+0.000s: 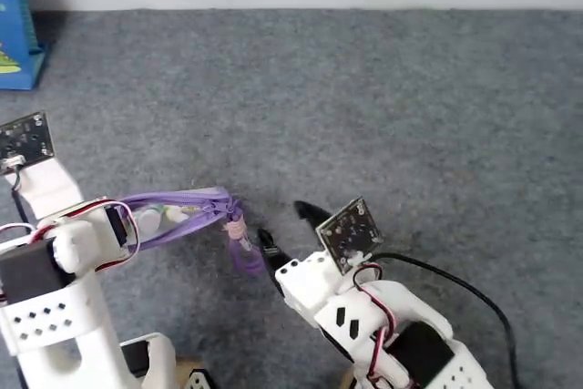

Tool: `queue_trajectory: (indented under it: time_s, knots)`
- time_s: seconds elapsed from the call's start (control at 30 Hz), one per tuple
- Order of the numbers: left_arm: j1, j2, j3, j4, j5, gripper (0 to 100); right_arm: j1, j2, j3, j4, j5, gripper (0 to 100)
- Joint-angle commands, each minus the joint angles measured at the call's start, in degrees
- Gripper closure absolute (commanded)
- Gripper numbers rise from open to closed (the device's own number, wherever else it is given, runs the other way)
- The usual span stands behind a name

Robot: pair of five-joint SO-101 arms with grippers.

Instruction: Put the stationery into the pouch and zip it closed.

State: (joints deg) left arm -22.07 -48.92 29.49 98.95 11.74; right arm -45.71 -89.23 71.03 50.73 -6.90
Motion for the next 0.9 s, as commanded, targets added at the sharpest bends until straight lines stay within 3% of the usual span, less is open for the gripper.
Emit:
queue_trajectory:
  time_s: [0.0,0.17,0.67,0.87]
  knots:
    - [-0.79,0.26,1.98,1.05,0.70,99,-1.71,-0.75,0.26,0.13,-0.53,72.9]
    - [-0.79,0.35,1.98,1.05,0.70,99,-7.78,-0.66,0.44,-3.30,-1.85,72.9]
    - [-0.79,0.44,1.98,1.05,0.70,99,-7.87,25.27,-2.99,-21.05,-2.02,73.1]
    - [-0.79,0.26,2.68,1.05,0.62,99,-4.62,27.21,-3.34,-23.60,-2.11,87.8]
